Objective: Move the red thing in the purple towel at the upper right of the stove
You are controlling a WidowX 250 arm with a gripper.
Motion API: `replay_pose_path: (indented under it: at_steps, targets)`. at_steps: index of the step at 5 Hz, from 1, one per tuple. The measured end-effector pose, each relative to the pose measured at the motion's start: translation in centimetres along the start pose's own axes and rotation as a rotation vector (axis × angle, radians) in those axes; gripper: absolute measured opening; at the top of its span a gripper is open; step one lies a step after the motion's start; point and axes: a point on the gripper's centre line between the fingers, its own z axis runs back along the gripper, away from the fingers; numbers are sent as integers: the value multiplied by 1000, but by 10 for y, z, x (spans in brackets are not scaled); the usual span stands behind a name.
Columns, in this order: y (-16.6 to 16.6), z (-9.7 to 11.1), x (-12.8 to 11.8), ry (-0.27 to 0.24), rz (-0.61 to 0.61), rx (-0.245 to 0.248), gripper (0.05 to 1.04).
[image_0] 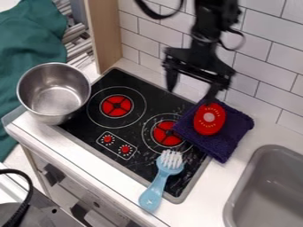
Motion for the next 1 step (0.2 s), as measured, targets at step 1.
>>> replay_pose_path:
  at_steps: [1]
  targets:
    - [13,-5,-7,10,25,-21,1009]
